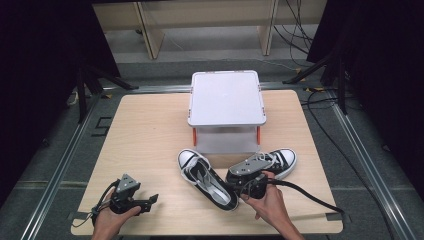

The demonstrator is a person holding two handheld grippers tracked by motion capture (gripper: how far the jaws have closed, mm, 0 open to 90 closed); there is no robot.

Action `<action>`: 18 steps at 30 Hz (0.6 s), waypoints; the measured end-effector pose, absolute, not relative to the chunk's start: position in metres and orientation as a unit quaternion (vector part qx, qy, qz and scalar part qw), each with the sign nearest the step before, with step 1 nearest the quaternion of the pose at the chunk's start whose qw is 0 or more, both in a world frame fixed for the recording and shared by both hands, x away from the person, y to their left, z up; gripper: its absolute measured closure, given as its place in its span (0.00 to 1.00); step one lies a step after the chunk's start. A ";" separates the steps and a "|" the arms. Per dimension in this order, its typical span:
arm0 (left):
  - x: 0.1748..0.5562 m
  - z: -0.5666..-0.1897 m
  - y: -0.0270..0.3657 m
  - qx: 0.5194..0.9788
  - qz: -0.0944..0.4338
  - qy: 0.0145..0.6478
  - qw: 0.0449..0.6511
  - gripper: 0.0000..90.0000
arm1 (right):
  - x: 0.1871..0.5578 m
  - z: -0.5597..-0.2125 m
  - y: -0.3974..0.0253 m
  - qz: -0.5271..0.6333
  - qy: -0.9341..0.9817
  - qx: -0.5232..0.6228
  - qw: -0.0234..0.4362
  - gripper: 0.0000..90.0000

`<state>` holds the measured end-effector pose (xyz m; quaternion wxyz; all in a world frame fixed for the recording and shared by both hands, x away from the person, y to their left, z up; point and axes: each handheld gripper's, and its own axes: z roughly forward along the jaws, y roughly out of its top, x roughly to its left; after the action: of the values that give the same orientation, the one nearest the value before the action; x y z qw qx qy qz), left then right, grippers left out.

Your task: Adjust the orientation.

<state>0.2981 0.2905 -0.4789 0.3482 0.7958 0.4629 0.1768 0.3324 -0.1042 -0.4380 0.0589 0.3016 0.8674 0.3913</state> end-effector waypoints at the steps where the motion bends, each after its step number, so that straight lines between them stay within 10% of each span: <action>1: 0.298 -0.479 0.290 0.795 0.176 0.463 0.350 0.21 | 0.330 -0.445 -0.101 0.389 0.871 0.300 0.019 0.86; 18: 0.298 -0.478 0.290 0.794 0.176 0.465 0.351 0.21 | 0.318 -0.431 -0.090 0.380 0.875 0.293 0.056 0.62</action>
<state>0.2975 0.2904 -0.4784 0.3508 0.7937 0.4647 0.1762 0.3184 -0.0902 -0.4307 0.0557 0.2932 0.8755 0.3800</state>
